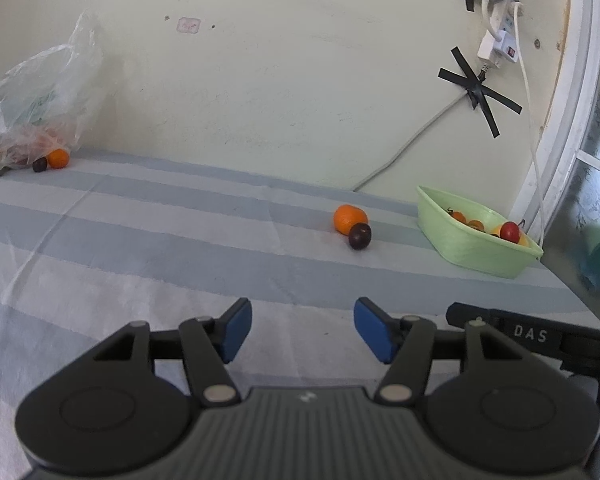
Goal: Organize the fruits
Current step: 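Move both open grippers back toward the tangerine and dark plum, then grasp the tangerine with the right gripper while the left grasps the dark plum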
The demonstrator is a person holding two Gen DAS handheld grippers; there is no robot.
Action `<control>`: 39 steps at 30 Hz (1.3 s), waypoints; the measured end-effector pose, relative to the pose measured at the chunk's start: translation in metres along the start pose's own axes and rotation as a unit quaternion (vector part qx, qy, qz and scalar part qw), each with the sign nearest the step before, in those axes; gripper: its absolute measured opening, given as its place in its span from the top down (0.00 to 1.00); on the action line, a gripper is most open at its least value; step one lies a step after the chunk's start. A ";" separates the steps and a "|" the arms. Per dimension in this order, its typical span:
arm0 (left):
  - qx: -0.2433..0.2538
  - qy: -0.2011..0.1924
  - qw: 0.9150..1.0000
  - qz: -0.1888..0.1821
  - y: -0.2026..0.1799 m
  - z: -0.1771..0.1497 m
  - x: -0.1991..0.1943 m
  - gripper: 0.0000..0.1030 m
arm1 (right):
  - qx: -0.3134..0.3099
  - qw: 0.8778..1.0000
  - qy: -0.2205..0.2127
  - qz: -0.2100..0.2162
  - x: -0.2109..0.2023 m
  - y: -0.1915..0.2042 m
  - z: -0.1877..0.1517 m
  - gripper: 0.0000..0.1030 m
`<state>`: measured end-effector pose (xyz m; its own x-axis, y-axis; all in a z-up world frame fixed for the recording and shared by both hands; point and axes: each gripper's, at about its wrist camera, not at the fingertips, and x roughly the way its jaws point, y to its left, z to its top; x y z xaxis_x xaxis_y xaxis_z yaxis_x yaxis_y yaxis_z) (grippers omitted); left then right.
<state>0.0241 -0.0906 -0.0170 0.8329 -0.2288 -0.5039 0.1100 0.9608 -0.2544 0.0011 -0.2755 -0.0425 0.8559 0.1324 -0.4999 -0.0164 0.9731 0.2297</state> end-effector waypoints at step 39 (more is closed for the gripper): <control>-0.051 -0.003 0.999 -0.001 0.018 0.001 0.001 0.43 | -0.167 0.982 -0.019 0.081 0.071 0.076 0.091 0.61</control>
<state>0.0277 -0.0731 -0.0214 0.8356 -0.2304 -0.4988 0.0571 0.9393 -0.3383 0.1082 -0.2096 0.0153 0.8466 0.2888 -0.4471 -0.3169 0.9484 0.0127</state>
